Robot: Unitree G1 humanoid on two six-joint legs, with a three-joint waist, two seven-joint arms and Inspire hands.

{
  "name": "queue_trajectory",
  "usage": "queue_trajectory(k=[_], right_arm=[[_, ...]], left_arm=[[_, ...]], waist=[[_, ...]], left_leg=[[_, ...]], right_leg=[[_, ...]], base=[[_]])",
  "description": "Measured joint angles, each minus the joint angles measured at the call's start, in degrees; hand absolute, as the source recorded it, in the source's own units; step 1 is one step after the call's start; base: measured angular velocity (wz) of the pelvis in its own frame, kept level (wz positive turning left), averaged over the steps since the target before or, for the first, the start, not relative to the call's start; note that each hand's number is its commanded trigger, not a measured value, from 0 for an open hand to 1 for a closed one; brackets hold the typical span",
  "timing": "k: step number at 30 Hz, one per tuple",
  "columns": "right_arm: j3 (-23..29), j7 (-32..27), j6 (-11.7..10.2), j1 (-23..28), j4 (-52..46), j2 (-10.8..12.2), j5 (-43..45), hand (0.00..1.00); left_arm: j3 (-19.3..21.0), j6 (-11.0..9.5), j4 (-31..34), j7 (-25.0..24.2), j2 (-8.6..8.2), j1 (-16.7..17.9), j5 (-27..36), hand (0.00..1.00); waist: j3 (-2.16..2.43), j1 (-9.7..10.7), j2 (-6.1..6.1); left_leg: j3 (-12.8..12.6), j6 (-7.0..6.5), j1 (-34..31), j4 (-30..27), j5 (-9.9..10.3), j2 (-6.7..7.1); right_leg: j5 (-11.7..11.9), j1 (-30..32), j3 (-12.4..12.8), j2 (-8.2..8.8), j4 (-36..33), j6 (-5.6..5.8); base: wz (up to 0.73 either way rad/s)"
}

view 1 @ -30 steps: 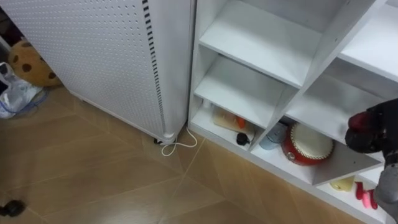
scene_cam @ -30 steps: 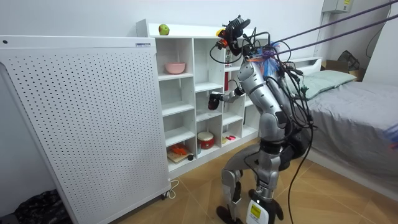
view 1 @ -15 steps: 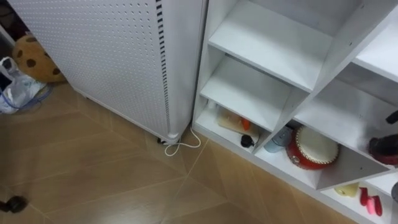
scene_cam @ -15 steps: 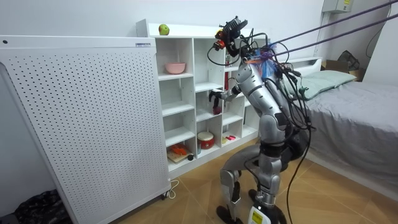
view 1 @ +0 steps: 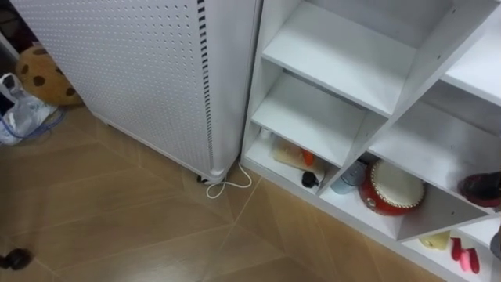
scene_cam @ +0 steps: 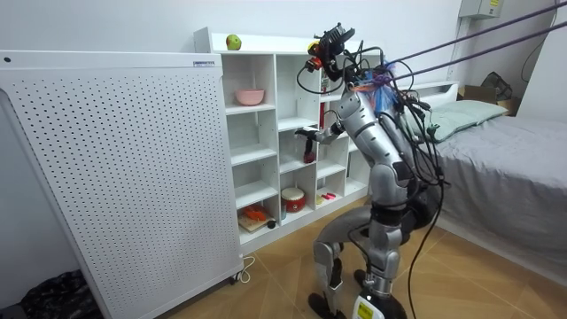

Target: Arrange fruit in the closet

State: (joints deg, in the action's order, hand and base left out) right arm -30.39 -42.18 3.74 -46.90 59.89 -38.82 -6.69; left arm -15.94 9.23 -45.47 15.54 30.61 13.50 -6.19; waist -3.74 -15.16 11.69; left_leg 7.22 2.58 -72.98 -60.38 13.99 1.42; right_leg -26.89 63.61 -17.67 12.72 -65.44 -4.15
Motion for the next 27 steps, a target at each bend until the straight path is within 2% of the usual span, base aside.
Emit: queue_trajectory(k=[2, 7, 10, 12, 15, 16, 19, 22, 23, 24, 25, 26, 27], right_arm=[[-0.01, 0.82, 0.05, 0.55, 0.05, 0.01, -0.01, 0.0], [-1.72, 1.93, 0.04, 1.44, -0.16, 0.43, 0.0, 0.0], [-2.11, 3.67, -0.06, 2.01, -0.46, 1.31, 1.14, 0.0], [-2.08, 4.22, -0.09, 4.2, -3.92, 1.55, 3.19, 0.0], [-2.09, 5.43, -0.74, 6.87, -8.47, 1.73, 5.06, 0.0], [-2.05, 5.53, -1.29, 7.5, -9.94, 1.72, 5.73, 0.0], [-1.49, 7.03, -2.65, 11.55, -14.39, 1.7, 11.55, 0.0], [0.49, 9.96, -4.3, 20.29, -21.2, 1.86, 18.11, 0.0], [0.6, 11.38, -5.02, 24.28, -22.21, 2.94, 19.41, 0.0], [0.74, 12.34, -4.96, 26.32, -22.77, 3.89, 20.63, 0.0], [0.82, 13.9, -4.76, 30.71, -23.71, 5.86, 22.5, 0.0], [0.81, 15.65, -4.94, 35.39, -24.42, 7.44, 23.71, 0.0], [0.85, 16.59, -4.94, 37.67, -24.46, 8.38, 24.83, 0.0]], left_arm=[[0.01, 0.0, -0.01, 0.19, 0.0, 0.0, 0.06, 0.0], [-0.34, -0.1, -0.22, 0.15, -0.1, 0.06, 3.44, 0.0], [-0.45, -0.76, -1.23, -0.25, -0.77, 0.03, 3.31, 0.0], [-0.48, -1.19, -2.76, -0.6, -1.09, 0.03, 3.32, 0.0], [-0.71, -1.25, -4.77, -0.66, -2.57, 0.02, 3.44, 0.0], [-0.85, -1.38, -5.31, -0.62, -3.29, 0.02, 3.47, 0.0], [-1.33, -2.33, -6.3, -0.75, -3.37, -0.07, 4.39, 0.0], [-1.29, -3.36, -7.99, -1.16, -4.57, -0.41, 4.45, 0.0], [-1.31, -3.82, -9.34, -1.21, -5.29, -0.79, 4.46, 0.0], [-1.32, -3.93, -10.19, -1.26, -5.71, -1.04, 4.45, 0.0], [-1.33, -4.25, -11.36, -1.48, -6.45, -1.38, 4.53, 0.0], [-1.49, -4.63, -12.39, -1.61, -7.42, -1.84, 4.53, 0.0], [-1.76, -4.74, -12.61, -1.75, -7.72, -1.96, 4.53, 0.0]], waist=[[0.01, -1.03, -0.12], [-0.32, -2.26, -0.94], [-0.53, -2.7, -1.51], [-0.54, -2.77, -1.79], [-0.93, -2.69, -3.19], [-0.8, -2.75, -3.58], [-0.71, -2.24, -3.93], [-0.02, -1.96, -5.07], [0.38, -2.12, -5.35], [0.56, -2.12, -5.46], [0.94, -1.99, -5.64], [1.43, -1.34, -6.49], [1.7, -0.89, -6.78]], left_leg=[[-0.03, 0.09, 0.82, 0.0, 0.33, -0.67], [-0.11, 0.46, 3.99, 1.2, 0.71, -0.72], [-0.24, 0.66, 6.78, 2.7, 0.87, -0.77], [-0.35, 0.76, 8.6, 3.58, 0.93, -0.94], [-0.53, 0.79, 12.08, 5.26, 1.06, -1.09], [-0.86, 0.77, 13.18, 6.1, 1.07, -1.36], [-1.08, 0.96, 16.44, 8.93, 0.91, -1.74], [-1.32, 0.95, 20.77, 11.6, 0.93, -2.43], [-1.78, 0.89, 23.06, 13.34, 0.9, -3.01], [-1.97, 0.86, 24.28, 14.33, 0.87, -3.15], [-2.49, 0.78, 26.66, 16.25, 0.71, -3.39], [-2.63, 0.74, 28.71, 17.73, 0.72, -3.8], [-2.74, 0.63, 29.78, 18.79, 0.55, -3.79]], right_leg=[[0.19, -0.87, 0.09, -0.77, 0.66, 0.01], [0.26, -3.77, 0.28, -1.46, 2.12, -0.02], [0.22, -6.32, 0.36, -1.7, 3.42, -0.07], [0.21, -8.07, 0.35, -1.92, 4.34, -0.06], [0.28, -11.45, 0.39, -2.51, 6.19, 0.05], [0.49, -12.31, 0.73, -2.86, 7.17, 0.23], [1.17, -15.29, 0.57, -3.07, 10.04, 0.18], [1.79, -19.84, 0.39, -4.08, 13.83, 0.58], [2.46, -22.14, 0.3, -4.71, 16.18, 0.62], [2.75, -23.31, 0.33, -4.97, 17.34, 0.72], [3.3, -25.55, 0.4, -5.17, 19.41, 0.75], [3.99, -27.91, 0.42, -5.88, 21.87, 1.03], [4.27, -29.07, 0.42, -5.94, 23.05, 1.26]], base=[[-0.15], [-0.06], [0.03], [0.02], [-0.01], [-0.1], [-0.06], [-0.05], [-0.11], [-0.16], [-0.13], [-0.07], [0.0]])
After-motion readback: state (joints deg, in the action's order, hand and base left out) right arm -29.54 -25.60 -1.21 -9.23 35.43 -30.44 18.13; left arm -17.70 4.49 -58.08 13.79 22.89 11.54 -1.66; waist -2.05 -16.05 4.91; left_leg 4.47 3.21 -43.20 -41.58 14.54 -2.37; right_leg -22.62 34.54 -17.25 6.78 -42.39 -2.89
